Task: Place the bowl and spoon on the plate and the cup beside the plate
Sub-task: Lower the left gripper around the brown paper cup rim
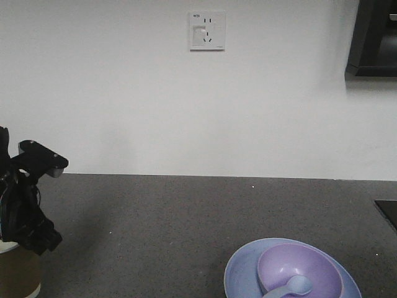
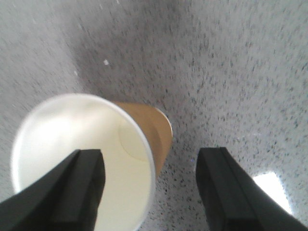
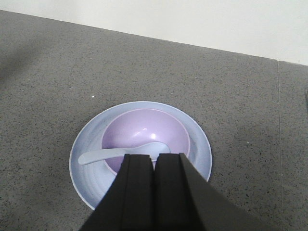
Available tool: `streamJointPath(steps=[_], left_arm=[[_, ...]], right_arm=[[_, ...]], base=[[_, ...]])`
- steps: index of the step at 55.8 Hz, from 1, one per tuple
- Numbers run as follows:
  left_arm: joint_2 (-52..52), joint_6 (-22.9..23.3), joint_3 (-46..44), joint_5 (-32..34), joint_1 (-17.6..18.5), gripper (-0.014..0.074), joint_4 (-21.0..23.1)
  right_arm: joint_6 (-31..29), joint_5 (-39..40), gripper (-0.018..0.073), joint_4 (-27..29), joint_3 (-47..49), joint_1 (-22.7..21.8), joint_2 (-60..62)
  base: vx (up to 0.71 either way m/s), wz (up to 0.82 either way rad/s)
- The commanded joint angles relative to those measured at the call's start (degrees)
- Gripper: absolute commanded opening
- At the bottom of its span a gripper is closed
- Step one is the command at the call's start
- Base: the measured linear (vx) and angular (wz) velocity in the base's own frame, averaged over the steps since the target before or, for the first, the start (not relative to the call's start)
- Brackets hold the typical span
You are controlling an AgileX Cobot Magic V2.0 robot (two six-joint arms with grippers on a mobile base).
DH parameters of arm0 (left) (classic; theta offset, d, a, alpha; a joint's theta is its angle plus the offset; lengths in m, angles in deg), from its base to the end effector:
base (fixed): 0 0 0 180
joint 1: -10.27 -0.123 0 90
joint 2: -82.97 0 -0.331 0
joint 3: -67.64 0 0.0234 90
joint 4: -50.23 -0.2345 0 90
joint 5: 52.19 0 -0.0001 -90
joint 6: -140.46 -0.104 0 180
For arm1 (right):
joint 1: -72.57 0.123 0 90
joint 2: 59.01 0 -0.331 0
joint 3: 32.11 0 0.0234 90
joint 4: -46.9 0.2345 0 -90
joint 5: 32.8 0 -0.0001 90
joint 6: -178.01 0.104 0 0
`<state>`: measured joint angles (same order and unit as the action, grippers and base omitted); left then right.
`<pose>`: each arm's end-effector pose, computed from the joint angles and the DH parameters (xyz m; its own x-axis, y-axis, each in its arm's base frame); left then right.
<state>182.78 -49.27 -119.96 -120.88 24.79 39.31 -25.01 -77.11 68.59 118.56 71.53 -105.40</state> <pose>0.3198 -0.0639 0.3669 -0.8416 0.4595 -0.2840 0.4012 0.8838 0.2408 0.0824 0.0254 0.3960 -0.4386 -0.1120 -0.8917 -0.2670 0.9636 0.0103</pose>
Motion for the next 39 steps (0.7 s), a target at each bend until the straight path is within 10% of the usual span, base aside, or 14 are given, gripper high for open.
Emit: streamJointPath(steps=[1,11,21,39], left_arm=[[-2.65,0.84,0.75,3.86,-0.14,0.0523,-0.56],[-2.65,0.84,4.76,8.08,-0.14,0.0451,-0.56],[-3.39,-1.31,4.69,9.0,0.27,-0.0008,-0.3],[-5.29,-7.76,-5.51,9.54,12.78,-0.0007,4.91]], right_arm=[[-0.26,3.96,-0.0008,0.89,1.5,0.04,0.05],[-0.26,3.96,-0.0008,1.02,1.5,0.04,0.05],[-0.22,3.96,-0.0008,1.32,1.5,0.04,0.05],[-0.22,3.96,-0.0008,1.32,1.5,0.04,0.05]], base=[[0.0,0.0],[0.0,0.0],[0.0,0.0],[0.0,0.0]])
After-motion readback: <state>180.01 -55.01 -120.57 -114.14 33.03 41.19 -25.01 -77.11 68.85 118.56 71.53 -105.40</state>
